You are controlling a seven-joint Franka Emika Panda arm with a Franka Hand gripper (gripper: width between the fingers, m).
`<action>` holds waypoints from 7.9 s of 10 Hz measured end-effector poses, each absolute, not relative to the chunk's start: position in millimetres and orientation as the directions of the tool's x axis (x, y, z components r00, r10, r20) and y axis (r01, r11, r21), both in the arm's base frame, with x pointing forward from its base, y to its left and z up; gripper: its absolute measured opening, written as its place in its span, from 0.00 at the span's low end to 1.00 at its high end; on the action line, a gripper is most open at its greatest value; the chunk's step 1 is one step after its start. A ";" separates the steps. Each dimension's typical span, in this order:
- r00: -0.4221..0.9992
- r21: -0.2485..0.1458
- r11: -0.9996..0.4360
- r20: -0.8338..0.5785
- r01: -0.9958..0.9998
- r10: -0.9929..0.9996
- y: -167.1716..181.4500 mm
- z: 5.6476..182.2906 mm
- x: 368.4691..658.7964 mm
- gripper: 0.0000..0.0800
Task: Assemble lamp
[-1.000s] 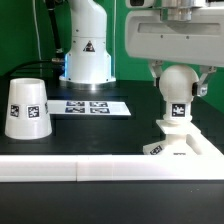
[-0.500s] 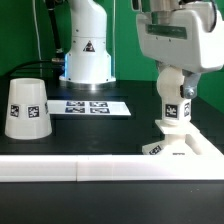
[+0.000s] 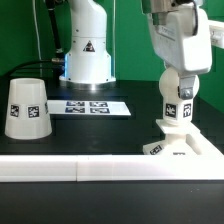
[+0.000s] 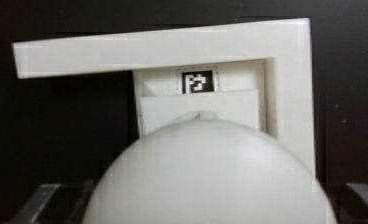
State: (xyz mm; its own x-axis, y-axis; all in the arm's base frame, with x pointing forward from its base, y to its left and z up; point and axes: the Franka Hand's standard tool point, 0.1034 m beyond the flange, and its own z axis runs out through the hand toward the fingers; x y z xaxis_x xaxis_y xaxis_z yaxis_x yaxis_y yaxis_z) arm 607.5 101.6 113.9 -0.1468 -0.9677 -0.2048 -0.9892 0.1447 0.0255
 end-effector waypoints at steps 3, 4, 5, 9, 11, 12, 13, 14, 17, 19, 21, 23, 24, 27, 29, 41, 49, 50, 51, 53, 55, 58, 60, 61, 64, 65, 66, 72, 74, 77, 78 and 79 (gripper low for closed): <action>-0.100 0.023 0.097 -0.202 -0.995 -0.974 102.4 113.7 606.4 0.84; -0.029 0.022 0.026 -0.197 -0.999 -0.980 103.0 114.6 605.1 0.86; 0.061 0.003 -0.062 -0.193 -0.998 -0.979 103.9 115.2 605.5 0.86; 0.465 -0.067 -0.461 -0.154 -0.885 -0.872 101.9 114.6 605.8 0.87; 0.599 -0.091 -0.592 -0.141 -0.801 -0.788 101.4 114.5 605.9 0.87; 0.663 -0.102 -0.655 -0.133 -0.749 -0.737 101.4 114.5 605.9 0.87; 0.757 -0.102 -0.750 -0.103 -0.653 -0.645 101.7 116.0 605.9 0.87; 0.853 -0.106 -0.846 -0.066 -0.522 -0.518 103.7 118.4 606.7 0.87; 0.972 -0.122 -0.964 -0.023 -0.234 -0.233 105.1 119.5 607.5 0.87; 0.996 -0.121 -0.988 -0.006 -0.094 -0.094 101.9 118.7 607.7 0.87; 0.999 -0.115 -0.993 0.010 0.039 0.039 99.8 118.2 607.7 0.87; 0.983 -0.106 -0.977 0.034 0.186 0.183 100.5 118.4 609.1 0.87; 0.961 -0.095 -0.957 0.048 0.276 0.272 101.3 118.7 610.1 0.87; 0.858 -0.071 -0.856 0.068 0.513 0.509 105.6 118.7 609.9 0.87; 0.756 -0.047 -0.755 0.075 0.655 0.651 104.1 118.7 610.9 0.87; 0.521 0.005 -0.522 0.045 0.853 0.852 97.3 116.7 611.4 0.72; 0.963 -0.023 -0.965 0.076 0.261 0.259 98.0 116.3 614.1 0.72; 0.982 -0.029 -0.984 0.074 0.174 0.171 98.1 116.5 614.2 0.72; 0.992 -0.034 -0.994 0.072 0.108 0.105 97.9 116.6 614.3 0.72; 0.998 -0.042 -0.999 0.068 -0.010 -0.013 97.7 116.7 614.5 0.72; 0.987 -0.051 -0.988 0.062 -0.144 -0.147 97.9 116.4 614.0 0.72; 0.880 -0.065 -0.880 0.035 -0.471 -0.474 99.5 114.7 611.0 0.72; 0.747 -0.068 -0.745 -0.018 -0.664 -0.665 101.5 113.9 607.9 0.72; 0.673 -0.071 -0.669 -0.053 -0.740 -0.738 101.6 112.9 607.6 0.72; 0.457 -0.071 -0.451 -0.114 -0.890 -0.882 99.1 112.6 609.0 0.72; 0.357 -0.060 -0.352 -0.126 -0.934 -0.925 101.0 112.5 608.6 0.72; 0.306 -0.053 -0.302 -0.130 -0.952 -0.943 102.1 112.4 608.4 0.72; -0.151 -0.012 0.157 -0.223 -0.987 -0.963 101.6 112.1 611.6 0.72; -0.309 0.015 0.315 -0.244 -0.949 -0.919 102.5 112.3 613.3 0.72; -0.436 0.043 0.440 -0.244 -0.897 -0.866 104.3 113.1 614.6 0.72; -0.412 0.037 0.416 -0.245 -0.909 -0.878 104.5 112.9 614.4 0.72; -0.372 0.028 0.377 -0.245 -0.926 -0.895 104.5 112.8 614.2 0.84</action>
Offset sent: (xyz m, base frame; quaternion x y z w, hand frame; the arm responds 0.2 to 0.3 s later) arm 0.0046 -0.0089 0.0032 -0.0410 0.0561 -0.1824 0.9808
